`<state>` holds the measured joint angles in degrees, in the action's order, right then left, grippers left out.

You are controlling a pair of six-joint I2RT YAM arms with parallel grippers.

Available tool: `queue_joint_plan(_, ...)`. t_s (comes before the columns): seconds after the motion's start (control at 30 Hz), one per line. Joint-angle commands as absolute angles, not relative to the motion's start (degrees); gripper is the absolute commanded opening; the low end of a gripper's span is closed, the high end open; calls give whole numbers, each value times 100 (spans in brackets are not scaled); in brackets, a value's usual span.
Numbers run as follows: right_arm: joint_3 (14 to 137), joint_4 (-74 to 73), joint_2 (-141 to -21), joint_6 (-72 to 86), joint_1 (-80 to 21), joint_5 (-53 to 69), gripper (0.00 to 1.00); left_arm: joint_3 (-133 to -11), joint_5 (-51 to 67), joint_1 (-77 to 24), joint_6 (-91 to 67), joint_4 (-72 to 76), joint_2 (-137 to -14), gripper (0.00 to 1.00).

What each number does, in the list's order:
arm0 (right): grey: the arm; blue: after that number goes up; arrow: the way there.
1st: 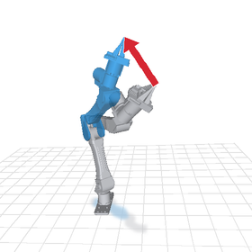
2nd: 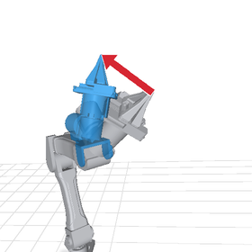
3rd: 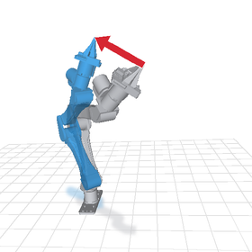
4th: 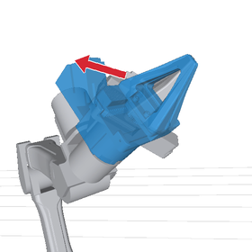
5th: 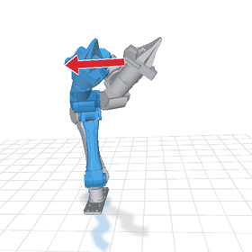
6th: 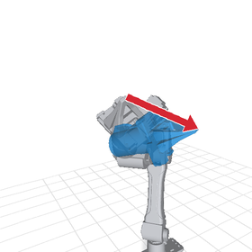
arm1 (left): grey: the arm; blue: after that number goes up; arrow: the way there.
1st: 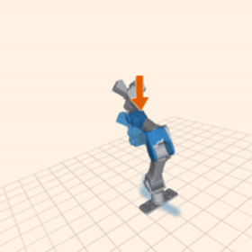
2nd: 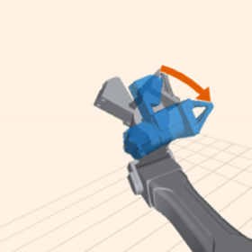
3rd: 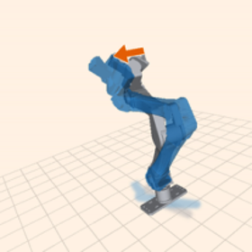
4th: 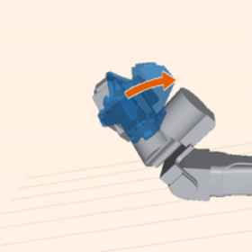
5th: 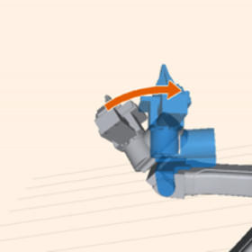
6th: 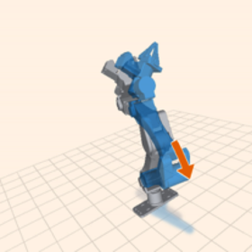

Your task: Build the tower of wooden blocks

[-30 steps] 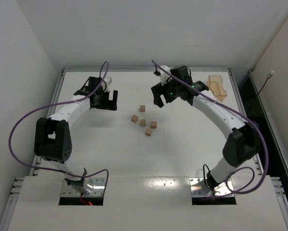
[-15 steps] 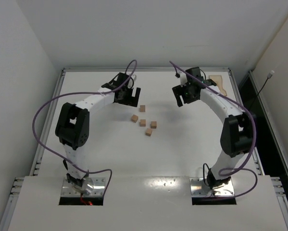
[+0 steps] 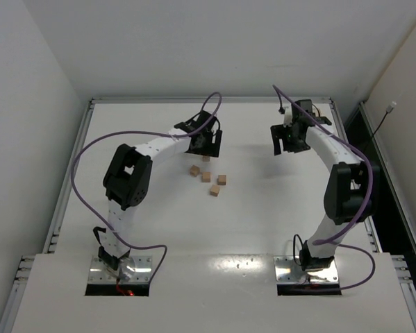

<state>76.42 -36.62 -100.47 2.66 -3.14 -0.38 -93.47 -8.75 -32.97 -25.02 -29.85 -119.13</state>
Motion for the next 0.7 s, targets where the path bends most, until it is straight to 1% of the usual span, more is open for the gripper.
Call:
queue_joint_plan(0.0,7646,-3639,-9940,343,-290,246,71,-9729,-1151,-3261,-2707,-2988,-12058,76)
queue_joint_plan(0.17,7699,-3691,-9993,343,-237,378,71,-9932,-1204,-3261,-2759,-2988,-12304,75)
queue_joint_plan(0.2,7699,-3691,-9993,343,-237,430,71,-9993,-1204,-3261,-2760,-3049,-12305,71)
queue_joint_plan(0.27,7699,-3691,-10045,343,-237,431,71,-10046,-1152,-3261,-2760,-3050,-12471,68)
queue_joint_plan(0.3,7751,-3691,-10046,343,-237,431,71,-10116,-1151,-3261,-2760,-3050,-12472,64)
queue_joint_plan(0.4,7752,-3691,-10099,343,-237,431,71,-10239,-1081,-3261,-2760,-3050,-12603,61)
queue_joint_plan(0.43,7752,-3744,-10151,343,-237,483,71,-10239,-1081,-3261,-2760,-3050,-12604,59)
queue_joint_plan(0.57,7857,-3744,-10204,343,-237,483,71,-10292,-1081,-3261,-2760,-3050,-12717,57)
queue_joint_plan(0.67,7857,-3744,-10257,343,-237,536,71,-10292,-1081,-3313,-2760,-3050,-12718,50)
